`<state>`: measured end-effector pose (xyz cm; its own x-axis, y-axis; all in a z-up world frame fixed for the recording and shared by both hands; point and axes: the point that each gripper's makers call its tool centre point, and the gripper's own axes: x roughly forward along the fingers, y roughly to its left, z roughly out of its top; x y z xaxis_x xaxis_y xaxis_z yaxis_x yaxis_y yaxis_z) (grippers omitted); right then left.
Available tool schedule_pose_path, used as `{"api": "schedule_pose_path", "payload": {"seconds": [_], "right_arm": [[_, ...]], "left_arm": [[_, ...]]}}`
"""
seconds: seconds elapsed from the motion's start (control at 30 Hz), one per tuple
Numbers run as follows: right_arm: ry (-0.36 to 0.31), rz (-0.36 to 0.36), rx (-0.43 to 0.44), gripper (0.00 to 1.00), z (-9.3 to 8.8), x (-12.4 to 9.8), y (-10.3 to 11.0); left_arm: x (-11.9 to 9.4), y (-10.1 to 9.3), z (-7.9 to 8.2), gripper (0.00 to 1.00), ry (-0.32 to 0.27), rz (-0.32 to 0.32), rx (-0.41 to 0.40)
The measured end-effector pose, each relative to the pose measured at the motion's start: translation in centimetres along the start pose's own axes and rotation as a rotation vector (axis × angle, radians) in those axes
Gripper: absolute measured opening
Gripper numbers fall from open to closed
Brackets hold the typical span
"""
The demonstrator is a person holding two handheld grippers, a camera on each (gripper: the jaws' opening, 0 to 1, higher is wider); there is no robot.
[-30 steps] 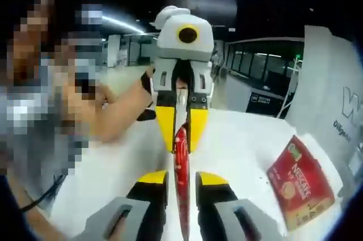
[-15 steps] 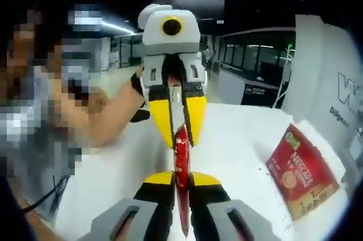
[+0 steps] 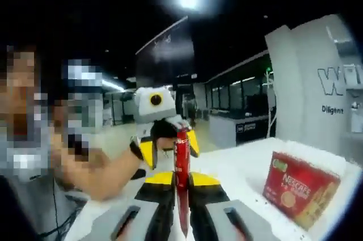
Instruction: Tear open the coffee pouch, take out the coffee, and pour the coffee from the pouch into the cup
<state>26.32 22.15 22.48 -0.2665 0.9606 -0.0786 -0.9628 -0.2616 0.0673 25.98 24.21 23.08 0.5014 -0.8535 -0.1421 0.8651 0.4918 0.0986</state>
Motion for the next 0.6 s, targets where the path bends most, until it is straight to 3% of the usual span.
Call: {"api": "schedule_pose_path", "payload": {"seconds": [0.03, 0.13, 0.3, 0.4, 0.6], "right_arm": [[-0.087, 0.000, 0.003, 0.09, 1.6, 0.0, -0.1], [-0.198, 0.005, 0.021, 0.09, 3.5, 0.3, 0.0], [-0.227, -0.004, 0.024, 0.09, 3.9, 1.3, -0.3], [-0.224, 0.009, 0.024, 0.09, 3.7, 2.0, 0.1], [-0.285, 0.051, 0.039, 0.09, 4.7, 2.2, 1.1]], "left_arm": [[0.1, 0.1, 0.1, 0.35, -0.010, -0.003, -0.008], [0.7, 0.3, 0.1, 0.34, -0.008, -0.002, -0.004], [0.8, 1.7, 0.5, 0.28, -0.012, 0.000, -0.015], [1.2, 1.1, 0.9, 0.23, -0.024, -0.008, -0.030], [1.5, 0.8, 0.9, 0.19, -0.021, -0.022, -0.028]]}}
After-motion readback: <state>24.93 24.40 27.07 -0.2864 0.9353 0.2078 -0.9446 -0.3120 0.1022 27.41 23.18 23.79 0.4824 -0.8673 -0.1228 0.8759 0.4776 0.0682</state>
